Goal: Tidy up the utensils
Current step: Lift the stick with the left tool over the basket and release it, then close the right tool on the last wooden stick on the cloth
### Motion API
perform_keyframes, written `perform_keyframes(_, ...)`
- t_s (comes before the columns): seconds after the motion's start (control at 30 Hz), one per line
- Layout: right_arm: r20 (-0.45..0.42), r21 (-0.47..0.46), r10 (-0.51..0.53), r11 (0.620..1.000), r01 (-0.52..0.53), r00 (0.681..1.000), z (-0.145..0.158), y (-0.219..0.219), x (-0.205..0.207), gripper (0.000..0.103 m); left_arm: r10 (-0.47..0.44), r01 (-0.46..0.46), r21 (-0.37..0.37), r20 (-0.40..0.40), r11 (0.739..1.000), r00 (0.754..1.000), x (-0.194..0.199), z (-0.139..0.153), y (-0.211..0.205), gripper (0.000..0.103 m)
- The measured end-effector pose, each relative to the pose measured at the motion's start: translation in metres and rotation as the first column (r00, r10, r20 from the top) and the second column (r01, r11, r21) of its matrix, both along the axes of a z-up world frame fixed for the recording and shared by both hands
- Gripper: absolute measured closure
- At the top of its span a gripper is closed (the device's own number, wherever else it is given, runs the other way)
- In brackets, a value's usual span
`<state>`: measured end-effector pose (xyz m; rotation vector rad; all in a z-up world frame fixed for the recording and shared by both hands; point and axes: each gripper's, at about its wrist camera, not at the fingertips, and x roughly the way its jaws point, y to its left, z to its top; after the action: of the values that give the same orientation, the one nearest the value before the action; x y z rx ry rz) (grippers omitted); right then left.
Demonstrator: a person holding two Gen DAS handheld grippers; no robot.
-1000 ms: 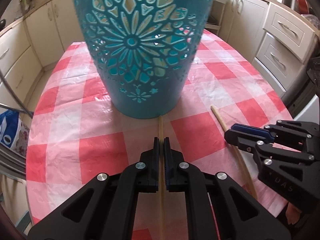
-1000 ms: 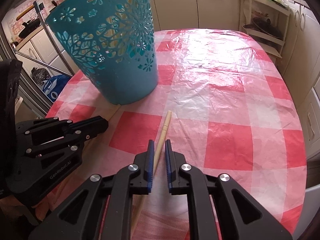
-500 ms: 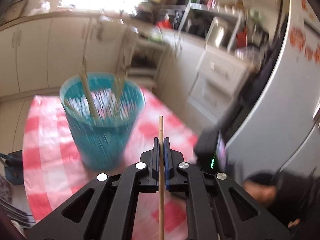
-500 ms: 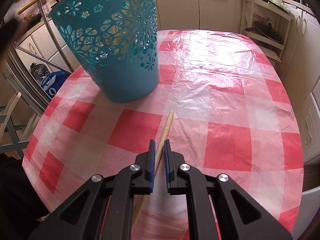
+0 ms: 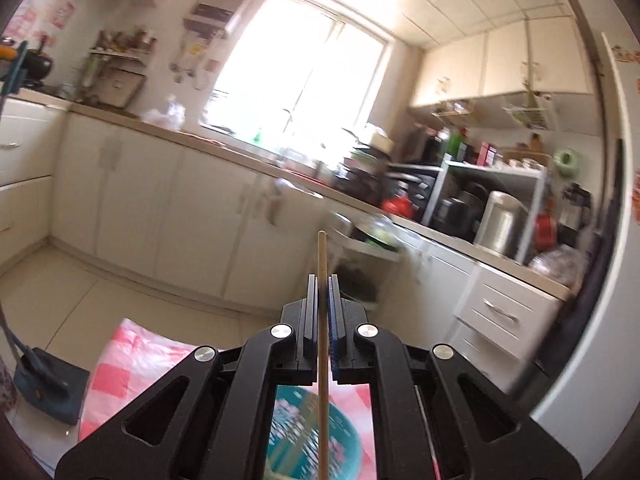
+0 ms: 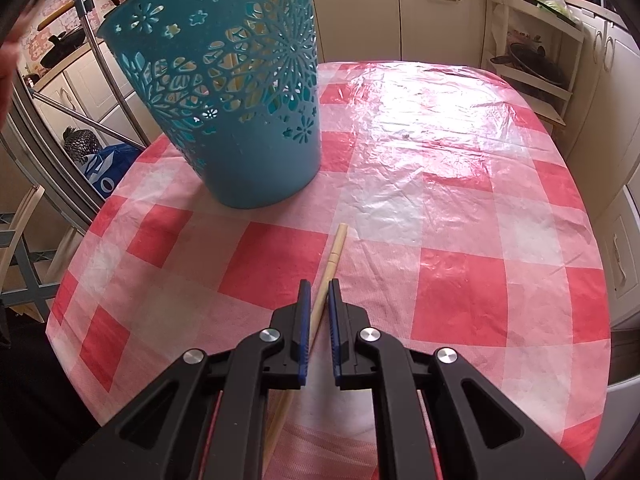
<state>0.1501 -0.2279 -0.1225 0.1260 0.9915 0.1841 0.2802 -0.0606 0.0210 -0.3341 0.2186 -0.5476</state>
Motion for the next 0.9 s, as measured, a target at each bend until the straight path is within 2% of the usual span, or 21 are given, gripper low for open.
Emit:
perform_keyframes(0.2,0.005,0.009,0.008,1.0,-0.008,1.0,-0.001,0.0,0.006,0.093,0.141,-0.141,-0.06,-0.008,0.988,0.99,0.026,-0.006,0.002,0.099)
perform_keyframes(0.33,0.006,0.015,0.013,1.0,-0.013,1.0,-0.001,0.0,0.009,0.093,0.203,-0.203,-0.054,-0.003,0.978,0.979,0.032,-0.009,-0.002,0.099)
perform_keyframes(0.47,0.002,0.017,0.018,1.0,-0.018,1.0,0.0,0.001,0.013,0.093,0.198,-0.198,-0.002,-0.004,0.98,0.98,0.031,-0.013,-0.014,0.099)
perform_keyframes(0.57,0.001,0.011,0.02,1.0,-0.02,1.0,0.0,0.003,0.013,0.093,0.192,-0.194,0.085,0.023,0.977,0.981,0.025,-0.013,-0.025,0.099)
perform_keyframes(0.77,-0.001,0.007,0.024,1.0,-0.024,1.0,0.0,0.005,0.011,0.093,0.163,-0.153,0.142,-0.056,0.978,0.985,0.021,-0.033,-0.027,0.098)
perform_keyframes(0.83,0.001,-0.005,0.028,1.0,-0.028,1.0,0.001,0.007,0.011,0.093,0.148,-0.133,0.153,-0.09,0.979,0.985,0.018,-0.04,-0.025,0.096)
perform_keyframes(0.9,0.003,-0.019,0.03,0.999,-0.03,1.0,0.001,0.01,0.011,0.093,0.141,-0.122,0.156,-0.116,0.98,0.983,0.012,-0.048,-0.021,0.089)
